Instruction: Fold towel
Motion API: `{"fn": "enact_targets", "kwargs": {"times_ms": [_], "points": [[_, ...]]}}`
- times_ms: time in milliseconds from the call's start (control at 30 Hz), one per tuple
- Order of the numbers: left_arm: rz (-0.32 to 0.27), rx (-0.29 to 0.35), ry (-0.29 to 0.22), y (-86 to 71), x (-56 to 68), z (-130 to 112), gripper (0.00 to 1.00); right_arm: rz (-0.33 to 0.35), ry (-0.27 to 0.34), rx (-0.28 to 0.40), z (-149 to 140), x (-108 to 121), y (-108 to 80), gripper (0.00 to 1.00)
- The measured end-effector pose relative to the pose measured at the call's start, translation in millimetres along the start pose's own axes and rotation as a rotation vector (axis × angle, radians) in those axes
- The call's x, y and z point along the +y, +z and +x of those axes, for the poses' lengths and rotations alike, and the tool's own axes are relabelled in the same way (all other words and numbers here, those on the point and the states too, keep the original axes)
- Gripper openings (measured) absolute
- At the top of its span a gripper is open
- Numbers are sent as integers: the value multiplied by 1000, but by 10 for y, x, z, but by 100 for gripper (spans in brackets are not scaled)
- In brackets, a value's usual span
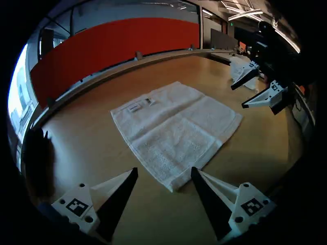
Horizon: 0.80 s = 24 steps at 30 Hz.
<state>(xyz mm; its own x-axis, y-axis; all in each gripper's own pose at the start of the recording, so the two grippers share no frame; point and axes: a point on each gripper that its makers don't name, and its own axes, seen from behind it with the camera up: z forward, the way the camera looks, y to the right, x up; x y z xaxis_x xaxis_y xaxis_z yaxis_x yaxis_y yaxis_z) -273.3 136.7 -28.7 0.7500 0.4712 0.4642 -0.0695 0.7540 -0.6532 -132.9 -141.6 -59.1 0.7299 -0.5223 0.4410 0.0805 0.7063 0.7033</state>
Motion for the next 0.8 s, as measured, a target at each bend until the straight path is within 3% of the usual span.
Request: {"fn": "enact_targets", "kwargs": {"times_ms": [367,800], "points": [[-23,-64,-8,157,72,-198,96,26,-9,-72,-315,-51,118,100],[-49,-114,-8,246,134,-324,96,56,2,-108,-502,-77,202,99]]}}
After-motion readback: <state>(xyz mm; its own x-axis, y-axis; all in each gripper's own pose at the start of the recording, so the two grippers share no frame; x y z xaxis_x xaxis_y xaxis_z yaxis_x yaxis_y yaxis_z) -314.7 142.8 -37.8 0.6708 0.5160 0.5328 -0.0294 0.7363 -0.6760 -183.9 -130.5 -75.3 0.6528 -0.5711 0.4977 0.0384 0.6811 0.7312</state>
